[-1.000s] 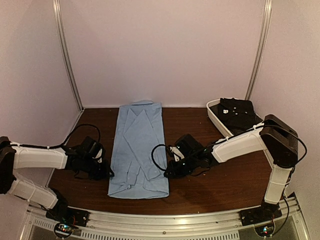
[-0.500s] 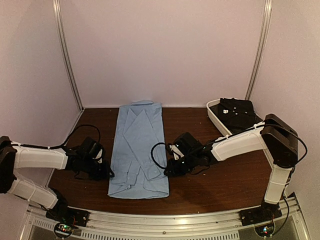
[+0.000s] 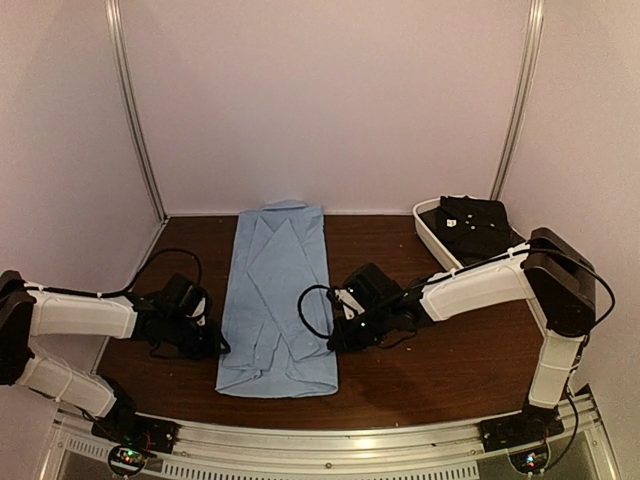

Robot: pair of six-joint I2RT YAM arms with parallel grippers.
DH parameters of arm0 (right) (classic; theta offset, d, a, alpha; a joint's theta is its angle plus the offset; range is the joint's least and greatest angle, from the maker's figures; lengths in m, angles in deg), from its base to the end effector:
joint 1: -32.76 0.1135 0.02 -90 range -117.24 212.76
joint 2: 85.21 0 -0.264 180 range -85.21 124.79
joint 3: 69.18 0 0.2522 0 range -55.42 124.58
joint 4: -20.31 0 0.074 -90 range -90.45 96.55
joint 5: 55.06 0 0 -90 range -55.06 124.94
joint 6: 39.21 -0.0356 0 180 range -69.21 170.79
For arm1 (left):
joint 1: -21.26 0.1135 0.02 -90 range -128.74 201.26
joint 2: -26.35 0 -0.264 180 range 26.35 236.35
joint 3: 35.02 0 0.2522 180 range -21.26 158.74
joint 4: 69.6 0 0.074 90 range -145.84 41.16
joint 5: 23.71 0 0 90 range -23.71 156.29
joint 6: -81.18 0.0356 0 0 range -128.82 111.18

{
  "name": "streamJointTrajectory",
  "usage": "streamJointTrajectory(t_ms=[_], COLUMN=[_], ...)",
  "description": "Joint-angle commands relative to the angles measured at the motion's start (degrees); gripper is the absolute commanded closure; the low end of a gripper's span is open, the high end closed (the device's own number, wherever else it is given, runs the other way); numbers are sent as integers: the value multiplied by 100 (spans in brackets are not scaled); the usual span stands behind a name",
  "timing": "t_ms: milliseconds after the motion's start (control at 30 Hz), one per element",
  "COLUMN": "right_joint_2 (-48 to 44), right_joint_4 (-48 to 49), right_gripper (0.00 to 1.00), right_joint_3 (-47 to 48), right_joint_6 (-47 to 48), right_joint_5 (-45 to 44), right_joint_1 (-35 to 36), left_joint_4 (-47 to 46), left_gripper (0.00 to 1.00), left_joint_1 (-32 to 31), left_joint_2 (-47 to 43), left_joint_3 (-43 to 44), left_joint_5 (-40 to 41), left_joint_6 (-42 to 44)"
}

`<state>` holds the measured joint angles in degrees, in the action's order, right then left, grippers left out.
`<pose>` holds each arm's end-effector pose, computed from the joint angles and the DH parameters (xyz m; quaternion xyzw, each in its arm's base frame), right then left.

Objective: Fold and stack the long sleeve shirts
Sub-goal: Fold the rectangle-folded shirt at the center of the board.

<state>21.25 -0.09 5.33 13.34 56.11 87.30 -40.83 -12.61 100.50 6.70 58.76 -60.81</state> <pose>0.2067 0.3123 0.1483 -0.1969 0.9113 0.3489 0.0953 0.1746 -0.1228 0.1364 -0.1361 0.9570 -0.2156 0.1384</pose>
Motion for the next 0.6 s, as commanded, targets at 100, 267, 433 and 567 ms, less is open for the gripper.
streamJointTrajectory(t_ms=[100,267,433,567], right_joint_2=[109,163,120,146], right_joint_4=[-199,-148,-113,-78], right_gripper=[100,100,100,100], right_joint_3=[332,323,223,114], right_joint_6=[142,91,78,34], right_joint_5=[208,350,333,373], right_joint_1=[201,275,267,273], left_joint_4=[-112,-107,-110,-111], left_gripper=[74,74,74,74], left_joint_1=[-50,-59,-92,-111], left_joint_2=[99,139,181,181], left_joint_3=[-18,-2,5,25], left_joint_5=[17,17,11,19], left_joint_6=[40,48,35,33])
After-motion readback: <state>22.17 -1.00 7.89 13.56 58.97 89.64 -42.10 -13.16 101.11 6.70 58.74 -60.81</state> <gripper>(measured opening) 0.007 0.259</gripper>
